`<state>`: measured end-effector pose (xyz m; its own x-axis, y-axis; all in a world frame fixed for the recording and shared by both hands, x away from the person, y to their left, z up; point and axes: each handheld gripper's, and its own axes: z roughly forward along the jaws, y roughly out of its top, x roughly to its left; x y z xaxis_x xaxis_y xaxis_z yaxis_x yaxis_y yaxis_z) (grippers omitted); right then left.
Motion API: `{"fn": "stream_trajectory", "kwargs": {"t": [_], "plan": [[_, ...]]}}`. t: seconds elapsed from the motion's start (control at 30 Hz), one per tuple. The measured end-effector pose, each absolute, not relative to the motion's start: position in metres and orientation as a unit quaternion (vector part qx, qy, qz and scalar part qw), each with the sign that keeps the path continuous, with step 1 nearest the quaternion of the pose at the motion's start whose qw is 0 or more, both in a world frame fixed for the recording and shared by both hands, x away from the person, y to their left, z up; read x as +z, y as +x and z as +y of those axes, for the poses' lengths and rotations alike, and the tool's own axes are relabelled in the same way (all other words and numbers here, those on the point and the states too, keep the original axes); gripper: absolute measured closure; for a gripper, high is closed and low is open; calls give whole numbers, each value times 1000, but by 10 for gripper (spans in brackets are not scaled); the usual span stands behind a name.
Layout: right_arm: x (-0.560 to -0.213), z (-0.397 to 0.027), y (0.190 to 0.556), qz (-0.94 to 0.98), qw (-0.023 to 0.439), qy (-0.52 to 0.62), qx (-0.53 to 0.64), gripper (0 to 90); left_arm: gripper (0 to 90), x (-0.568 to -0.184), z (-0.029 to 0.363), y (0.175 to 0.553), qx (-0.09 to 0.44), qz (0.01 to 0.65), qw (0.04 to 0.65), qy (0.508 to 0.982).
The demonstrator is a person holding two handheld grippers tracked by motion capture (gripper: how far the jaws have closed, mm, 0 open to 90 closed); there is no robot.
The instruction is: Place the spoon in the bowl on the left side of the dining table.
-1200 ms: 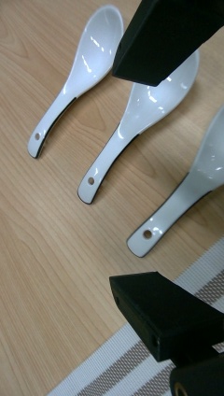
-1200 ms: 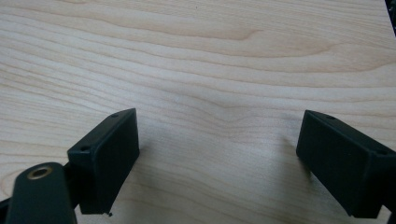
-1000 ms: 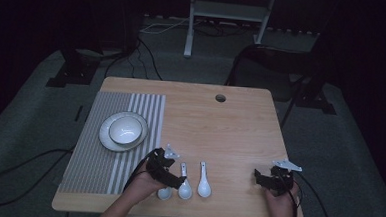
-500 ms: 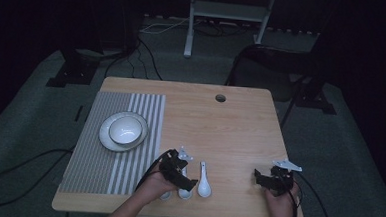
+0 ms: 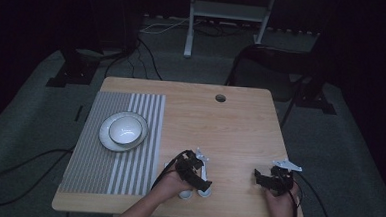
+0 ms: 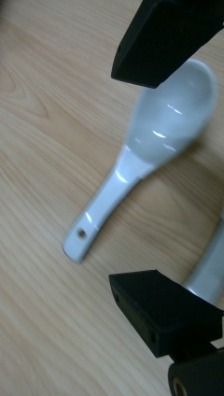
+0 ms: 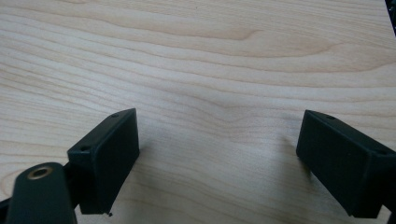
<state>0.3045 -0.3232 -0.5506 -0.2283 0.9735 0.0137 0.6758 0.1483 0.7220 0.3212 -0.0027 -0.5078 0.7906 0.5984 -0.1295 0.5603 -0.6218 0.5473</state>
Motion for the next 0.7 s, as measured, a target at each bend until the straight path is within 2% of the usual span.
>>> {"fn": "stream_trajectory", "kwargs": {"t": [0.37,0.47,0.53,0.7], "plan": [[-551,-323,304,719,239,574,311,125,43,-525,-14,336,28,341,259,903],[-551,-323,305,719,239,573,311,125,64,-524,-16,338,27,340,257,904],[-551,-323,305,719,239,573,311,125,130,-523,-17,337,33,334,257,906],[-551,-323,305,719,239,573,311,125,162,-523,-21,334,45,323,256,910]]}}
